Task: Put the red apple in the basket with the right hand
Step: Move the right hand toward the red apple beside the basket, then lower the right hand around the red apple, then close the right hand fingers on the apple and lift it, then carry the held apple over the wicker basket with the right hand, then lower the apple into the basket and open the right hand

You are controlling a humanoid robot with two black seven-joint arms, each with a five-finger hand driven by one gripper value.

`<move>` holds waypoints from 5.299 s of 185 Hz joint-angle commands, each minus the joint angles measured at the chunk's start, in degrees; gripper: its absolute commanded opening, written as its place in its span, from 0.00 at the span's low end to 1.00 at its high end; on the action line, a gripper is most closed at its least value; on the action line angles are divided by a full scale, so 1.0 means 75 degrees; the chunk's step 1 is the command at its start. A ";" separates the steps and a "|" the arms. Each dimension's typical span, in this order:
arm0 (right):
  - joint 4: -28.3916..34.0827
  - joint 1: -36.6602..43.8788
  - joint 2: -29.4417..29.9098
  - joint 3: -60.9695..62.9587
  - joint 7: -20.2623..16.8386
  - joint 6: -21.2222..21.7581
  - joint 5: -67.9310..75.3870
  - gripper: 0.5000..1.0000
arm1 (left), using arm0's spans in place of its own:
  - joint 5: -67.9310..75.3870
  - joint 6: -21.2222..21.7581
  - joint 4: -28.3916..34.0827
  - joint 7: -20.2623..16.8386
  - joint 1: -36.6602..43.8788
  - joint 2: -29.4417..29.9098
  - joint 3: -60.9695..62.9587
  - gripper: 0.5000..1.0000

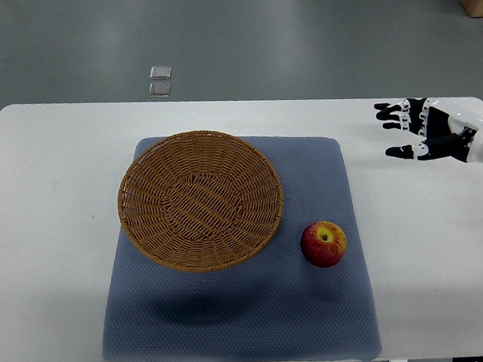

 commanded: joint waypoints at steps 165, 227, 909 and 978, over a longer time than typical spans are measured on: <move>0.2760 0.0059 -0.0893 -0.0325 -0.0067 -0.0237 -0.4177 0.83 | 0.0002 0.0015 0.0023 -0.0002 0.0000 0.0000 0.0000 1.00; 0.2514 0.0094 -0.0049 -0.0642 -0.0149 -0.0507 -0.4482 0.83 | 0.0002 0.0015 0.0023 0.0009 0.0000 0.0000 0.0000 1.00; -0.2842 0.2708 0.6115 -0.2505 -0.0278 -0.1093 -0.4318 0.73 | -0.0010 0.0026 0.0058 -0.0002 0.0012 0.0000 0.0000 1.00; -0.2771 0.2883 0.6115 -0.2306 -0.0290 -0.1069 -0.4130 0.83 | -0.0010 0.0026 0.0058 -0.0002 0.0012 0.0000 0.0000 1.00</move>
